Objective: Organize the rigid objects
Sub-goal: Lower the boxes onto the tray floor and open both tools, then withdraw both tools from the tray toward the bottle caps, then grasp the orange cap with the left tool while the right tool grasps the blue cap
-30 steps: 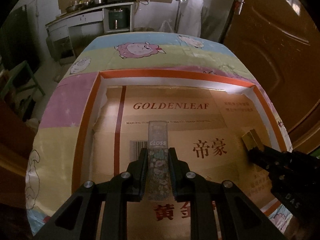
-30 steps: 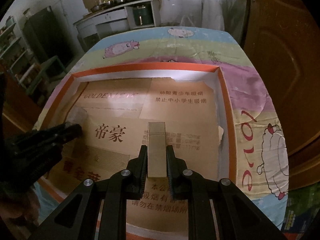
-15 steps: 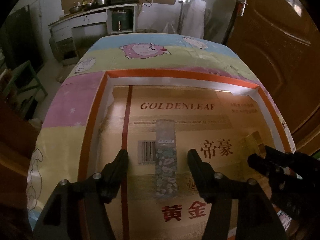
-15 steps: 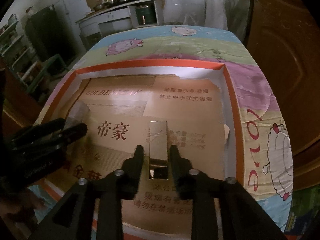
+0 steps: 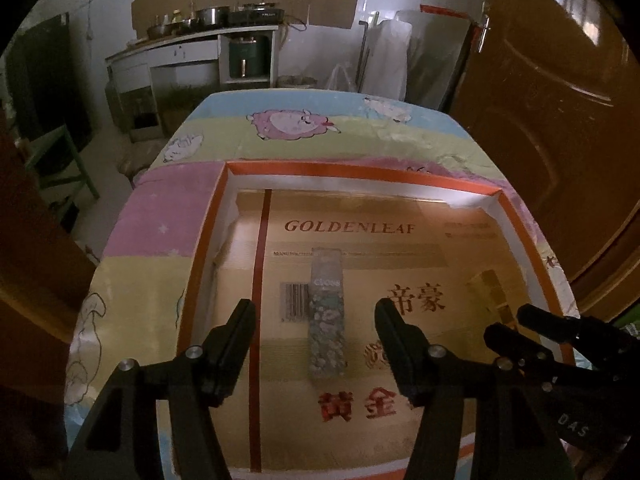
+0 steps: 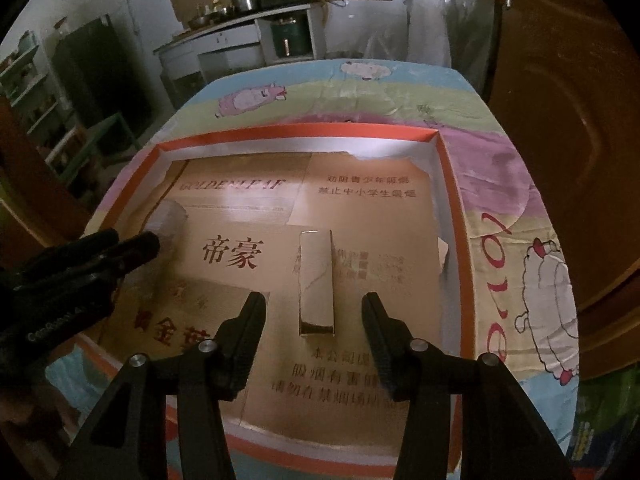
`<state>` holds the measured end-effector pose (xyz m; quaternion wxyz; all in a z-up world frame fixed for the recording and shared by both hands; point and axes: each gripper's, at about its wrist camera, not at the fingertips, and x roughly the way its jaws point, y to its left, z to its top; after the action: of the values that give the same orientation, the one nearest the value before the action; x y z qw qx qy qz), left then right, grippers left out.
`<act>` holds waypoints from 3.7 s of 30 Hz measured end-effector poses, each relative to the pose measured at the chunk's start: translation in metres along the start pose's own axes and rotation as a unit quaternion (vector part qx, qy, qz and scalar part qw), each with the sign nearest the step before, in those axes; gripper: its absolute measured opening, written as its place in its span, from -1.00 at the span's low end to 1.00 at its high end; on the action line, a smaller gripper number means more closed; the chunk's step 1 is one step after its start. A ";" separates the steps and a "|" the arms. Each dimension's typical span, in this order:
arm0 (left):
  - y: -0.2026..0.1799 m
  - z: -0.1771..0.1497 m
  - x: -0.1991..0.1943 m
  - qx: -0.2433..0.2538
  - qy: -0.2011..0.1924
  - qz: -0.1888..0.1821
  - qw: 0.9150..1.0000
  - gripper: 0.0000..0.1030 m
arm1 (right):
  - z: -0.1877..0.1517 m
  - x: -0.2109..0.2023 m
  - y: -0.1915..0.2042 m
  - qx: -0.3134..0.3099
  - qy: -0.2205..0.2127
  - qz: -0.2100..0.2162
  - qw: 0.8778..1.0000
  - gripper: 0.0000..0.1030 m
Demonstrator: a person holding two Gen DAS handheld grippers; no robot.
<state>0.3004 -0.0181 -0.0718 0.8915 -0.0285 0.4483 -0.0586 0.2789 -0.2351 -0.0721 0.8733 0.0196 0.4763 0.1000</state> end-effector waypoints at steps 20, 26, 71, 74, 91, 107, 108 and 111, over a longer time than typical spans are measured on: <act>-0.005 -0.025 -0.070 0.009 -0.083 0.039 0.996 0.19 | -0.033 -0.050 0.015 -0.009 -0.036 0.011 0.999 0.00; -0.007 -0.034 -0.092 0.010 -0.101 0.038 0.994 0.19 | -0.045 -0.069 0.021 -0.014 -0.047 0.012 0.999 0.00; -0.023 -0.177 -0.188 0.055 -0.172 0.026 0.983 0.19 | -0.191 -0.148 0.026 0.002 -0.110 0.032 0.993 0.00; -0.025 -0.193 -0.186 0.062 -0.171 0.026 0.983 0.19 | -0.200 -0.144 0.024 0.007 -0.104 0.034 0.994 0.01; -0.034 -0.281 -0.162 0.110 -0.147 0.000 0.983 0.19 | -0.242 -0.137 0.050 -0.059 -0.101 0.061 0.991 0.01; -0.011 -0.279 -0.149 0.075 -0.138 -0.009 0.988 -0.41 | -0.254 -0.128 0.071 -0.091 -0.087 0.076 0.989 0.01; -0.010 -0.278 -0.149 0.071 -0.138 -0.010 0.988 -0.41 | -0.254 -0.127 0.073 -0.093 -0.086 0.077 0.989 0.01; -0.003 -0.277 -0.149 0.059 -0.140 -0.015 0.988 -0.41 | -0.256 -0.126 0.078 -0.095 -0.087 0.078 0.989 0.01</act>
<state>-0.0107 -0.0016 -0.1179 0.9446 0.0095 0.3142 -0.0941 -0.0131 -0.1992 -0.0970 0.8989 -0.0172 0.3838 0.2107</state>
